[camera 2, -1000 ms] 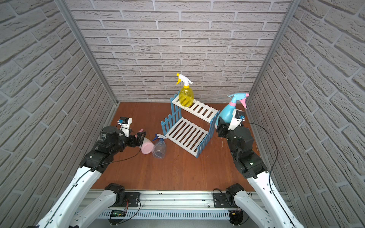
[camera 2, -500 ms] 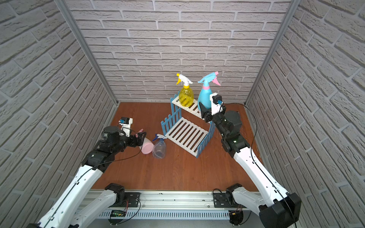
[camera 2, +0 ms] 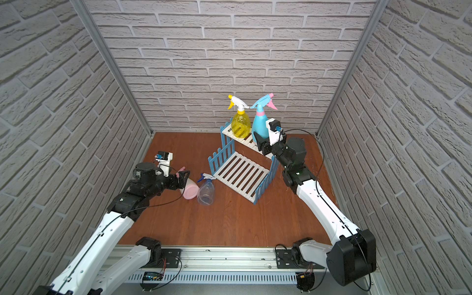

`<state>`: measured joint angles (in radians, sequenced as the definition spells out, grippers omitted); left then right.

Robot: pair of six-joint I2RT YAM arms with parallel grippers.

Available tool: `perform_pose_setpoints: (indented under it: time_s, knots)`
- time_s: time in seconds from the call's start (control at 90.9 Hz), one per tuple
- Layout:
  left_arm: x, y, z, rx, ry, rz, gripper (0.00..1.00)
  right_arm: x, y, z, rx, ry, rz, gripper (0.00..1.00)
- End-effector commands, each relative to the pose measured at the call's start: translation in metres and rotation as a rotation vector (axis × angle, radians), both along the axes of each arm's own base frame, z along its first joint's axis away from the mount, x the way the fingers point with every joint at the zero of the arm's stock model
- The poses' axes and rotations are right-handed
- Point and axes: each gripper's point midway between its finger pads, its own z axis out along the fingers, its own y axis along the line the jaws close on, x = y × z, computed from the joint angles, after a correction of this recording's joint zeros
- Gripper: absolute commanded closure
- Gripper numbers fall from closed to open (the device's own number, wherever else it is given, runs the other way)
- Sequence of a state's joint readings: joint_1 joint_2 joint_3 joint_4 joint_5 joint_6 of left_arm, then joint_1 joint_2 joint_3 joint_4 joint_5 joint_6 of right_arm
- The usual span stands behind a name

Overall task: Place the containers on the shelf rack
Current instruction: 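Place the container on the shelf.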

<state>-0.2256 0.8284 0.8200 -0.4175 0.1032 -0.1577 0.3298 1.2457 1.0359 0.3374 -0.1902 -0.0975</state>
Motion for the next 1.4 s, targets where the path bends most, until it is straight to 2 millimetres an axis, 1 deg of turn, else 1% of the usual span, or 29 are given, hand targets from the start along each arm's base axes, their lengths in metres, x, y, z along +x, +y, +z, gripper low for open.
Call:
perform_pose_setpoints:
  time_s: [0.0,0.33,0.616,0.715,0.99,1.199,1.287,1.386]
  knots:
    - [0.005,-0.001,0.008,-0.011,-0.045,-0.007,0.02,0.003,0.000,0.025,0.021,-0.073,0.012,0.33]
    - [0.006,-0.001,0.006,-0.012,-0.036,-0.005,0.02,0.014,-0.002,0.003,-0.023,-0.015,0.000,0.32]
    - [0.005,-0.001,0.006,-0.011,-0.034,-0.004,0.02,0.015,-0.001,-0.016,-0.063,0.051,0.011,0.30]
    - [0.005,-0.001,0.006,-0.011,-0.034,-0.003,0.02,0.013,-0.003,-0.019,-0.072,0.066,0.004,0.28]
    - [0.005,-0.001,0.007,-0.012,-0.035,-0.003,0.02,0.004,-0.009,-0.017,-0.072,0.075,-0.009,0.23]
    - [0.005,-0.001,0.007,-0.011,-0.033,-0.003,0.02,0.002,-0.011,-0.017,-0.073,0.078,-0.018,0.20]
    - [0.005,-0.001,0.007,-0.010,-0.032,-0.001,0.02,0.002,-0.012,-0.016,-0.070,0.081,-0.024,0.16]
    - [0.005,-0.001,0.007,-0.012,-0.031,-0.001,0.02,0.002,-0.014,-0.014,-0.065,0.079,-0.032,0.08]
